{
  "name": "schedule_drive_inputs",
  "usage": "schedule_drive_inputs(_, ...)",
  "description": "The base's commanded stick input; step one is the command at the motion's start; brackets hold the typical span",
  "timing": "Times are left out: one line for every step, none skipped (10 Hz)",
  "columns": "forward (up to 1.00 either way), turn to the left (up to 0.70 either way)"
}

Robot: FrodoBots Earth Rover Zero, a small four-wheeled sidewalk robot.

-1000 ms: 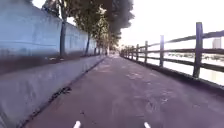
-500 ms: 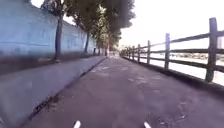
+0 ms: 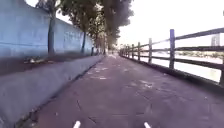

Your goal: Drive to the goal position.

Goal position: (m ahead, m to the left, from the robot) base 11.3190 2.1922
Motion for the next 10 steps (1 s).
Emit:
schedule_drive_inputs(0.85, 0.0)
schedule_drive_inputs(0.85, 0.0)
schedule_drive_inputs(0.85, 0.0)
schedule_drive_inputs(0.85, 0.0)
schedule_drive_inputs(0.85, 0.0)
schedule_drive_inputs(0.85, 0.0)
schedule_drive_inputs(0.85, 0.0)
schedule_drive_inputs(0.85, 0.0)
schedule_drive_inputs(0.85, 0.0)
schedule_drive_inputs(0.85, 0.0)
